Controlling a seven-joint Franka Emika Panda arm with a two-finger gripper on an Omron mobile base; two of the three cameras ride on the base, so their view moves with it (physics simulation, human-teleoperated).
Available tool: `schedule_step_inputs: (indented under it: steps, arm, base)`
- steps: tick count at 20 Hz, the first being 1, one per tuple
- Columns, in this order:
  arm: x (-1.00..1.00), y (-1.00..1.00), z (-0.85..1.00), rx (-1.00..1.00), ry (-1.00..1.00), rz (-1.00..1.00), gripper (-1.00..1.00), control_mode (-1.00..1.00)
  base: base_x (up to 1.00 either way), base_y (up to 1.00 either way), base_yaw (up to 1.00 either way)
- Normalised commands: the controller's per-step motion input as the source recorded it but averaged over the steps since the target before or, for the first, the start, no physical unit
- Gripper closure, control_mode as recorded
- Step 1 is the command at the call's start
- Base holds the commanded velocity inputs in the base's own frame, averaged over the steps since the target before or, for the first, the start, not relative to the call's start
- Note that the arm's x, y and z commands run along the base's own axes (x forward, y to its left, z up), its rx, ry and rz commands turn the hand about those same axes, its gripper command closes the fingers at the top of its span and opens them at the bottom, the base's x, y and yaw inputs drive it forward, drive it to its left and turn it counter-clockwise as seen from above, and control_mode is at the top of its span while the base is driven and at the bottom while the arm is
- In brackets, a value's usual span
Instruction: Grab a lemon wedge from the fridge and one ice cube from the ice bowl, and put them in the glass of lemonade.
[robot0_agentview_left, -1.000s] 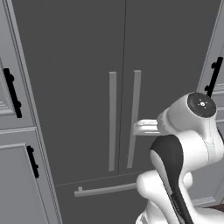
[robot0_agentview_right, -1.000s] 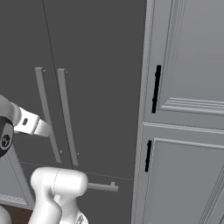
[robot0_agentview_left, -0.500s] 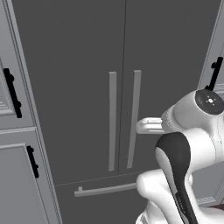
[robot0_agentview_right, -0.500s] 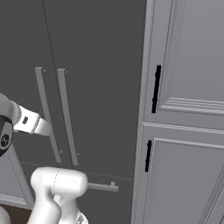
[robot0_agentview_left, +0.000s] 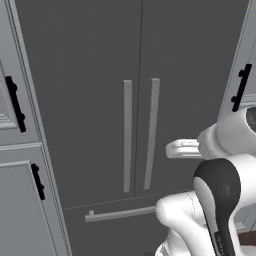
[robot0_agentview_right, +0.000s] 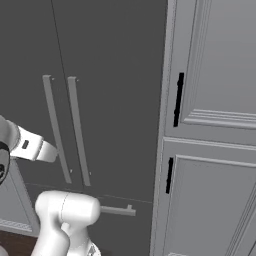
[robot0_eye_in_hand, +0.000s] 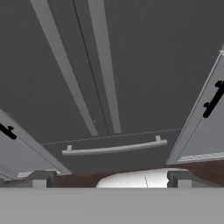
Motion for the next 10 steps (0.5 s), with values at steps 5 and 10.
schedule_step_inputs:
  steps: [5,10]
  arm:
    - [0.0,0.0,0.0,0.0,0.0,0.0,-1.0,1.0]
    - [0.0,0.0,0.0,0.0,0.0,0.0,-1.0,1.0]
  base:
    - [-0.48,-0.05,0.0]
    - [-0.04,-0.01,0.0]
